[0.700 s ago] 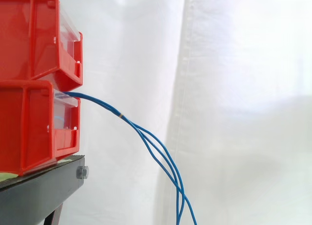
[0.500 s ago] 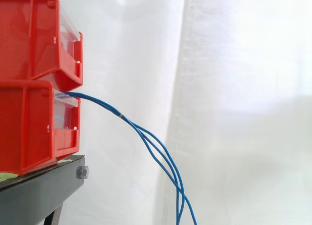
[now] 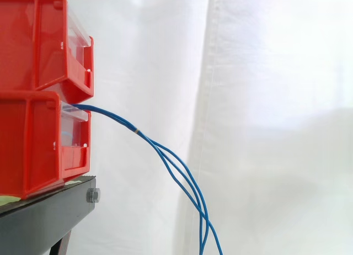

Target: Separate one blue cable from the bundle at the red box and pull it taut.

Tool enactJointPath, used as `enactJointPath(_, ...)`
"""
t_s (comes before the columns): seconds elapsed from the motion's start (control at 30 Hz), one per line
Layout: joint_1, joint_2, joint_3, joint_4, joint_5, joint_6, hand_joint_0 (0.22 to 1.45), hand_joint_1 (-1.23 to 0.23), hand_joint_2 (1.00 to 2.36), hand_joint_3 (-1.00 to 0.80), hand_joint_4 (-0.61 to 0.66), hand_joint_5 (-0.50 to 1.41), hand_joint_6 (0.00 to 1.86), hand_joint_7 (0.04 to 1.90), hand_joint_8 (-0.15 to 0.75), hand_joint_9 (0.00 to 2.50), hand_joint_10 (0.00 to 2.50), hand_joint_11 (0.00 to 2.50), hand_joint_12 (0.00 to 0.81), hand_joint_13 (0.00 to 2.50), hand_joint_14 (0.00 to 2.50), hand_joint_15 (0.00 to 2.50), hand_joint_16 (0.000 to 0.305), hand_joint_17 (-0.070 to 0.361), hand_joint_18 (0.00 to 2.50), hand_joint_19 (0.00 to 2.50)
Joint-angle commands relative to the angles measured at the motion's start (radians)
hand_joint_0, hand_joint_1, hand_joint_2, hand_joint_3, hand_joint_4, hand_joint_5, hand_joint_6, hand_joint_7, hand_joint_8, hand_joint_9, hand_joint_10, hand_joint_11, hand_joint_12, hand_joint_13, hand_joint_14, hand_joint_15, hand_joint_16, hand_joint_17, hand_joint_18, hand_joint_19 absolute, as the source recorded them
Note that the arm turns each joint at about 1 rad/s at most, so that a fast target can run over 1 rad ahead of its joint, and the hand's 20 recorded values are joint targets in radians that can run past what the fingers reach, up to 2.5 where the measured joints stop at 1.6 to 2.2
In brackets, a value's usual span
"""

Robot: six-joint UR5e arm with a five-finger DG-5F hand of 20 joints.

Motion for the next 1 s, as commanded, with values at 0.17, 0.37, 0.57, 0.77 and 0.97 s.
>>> enactJointPath(0.17,0.006,-0.002,0.0,-0.001,0.017,-0.002,0.54,-0.57,1.0,-0.5,0.19,-0.18,0.5,0.89,0.274,0.69,0.01,0.45,0.352,0.61,0.02,0.42,0.047,0.107,0.41,0.56)
enactJointPath(0.37,0.021,-0.013,0.0,0.032,0.137,-0.053,0.54,-0.58,1.0,-0.5,0.2,-0.18,0.5,0.89,0.274,0.69,0.01,0.45,0.351,0.61,0.02,0.42,0.047,0.105,0.41,0.55)
enactJointPath(0.57,0.04,-0.077,0.031,0.117,0.174,-0.162,0.54,-0.58,1.0,-0.5,0.2,-0.18,0.5,0.9,0.277,0.7,0.01,0.47,0.352,0.61,0.02,0.42,0.047,0.105,0.42,0.56)
enactJointPath(0.77,0.044,-0.226,0.132,0.125,0.182,-0.151,0.55,-0.58,1.0,-0.5,0.21,-0.18,0.5,0.9,0.279,0.7,0.01,0.47,0.353,0.62,0.02,0.42,0.046,0.104,0.42,0.56)
enactJointPath(0.97,0.046,-0.321,0.229,0.117,0.188,-0.151,0.55,-0.58,1.0,-0.5,0.21,-0.17,0.5,0.9,0.28,0.71,0.02,0.48,0.351,0.61,0.02,0.42,0.046,0.104,0.42,0.56)
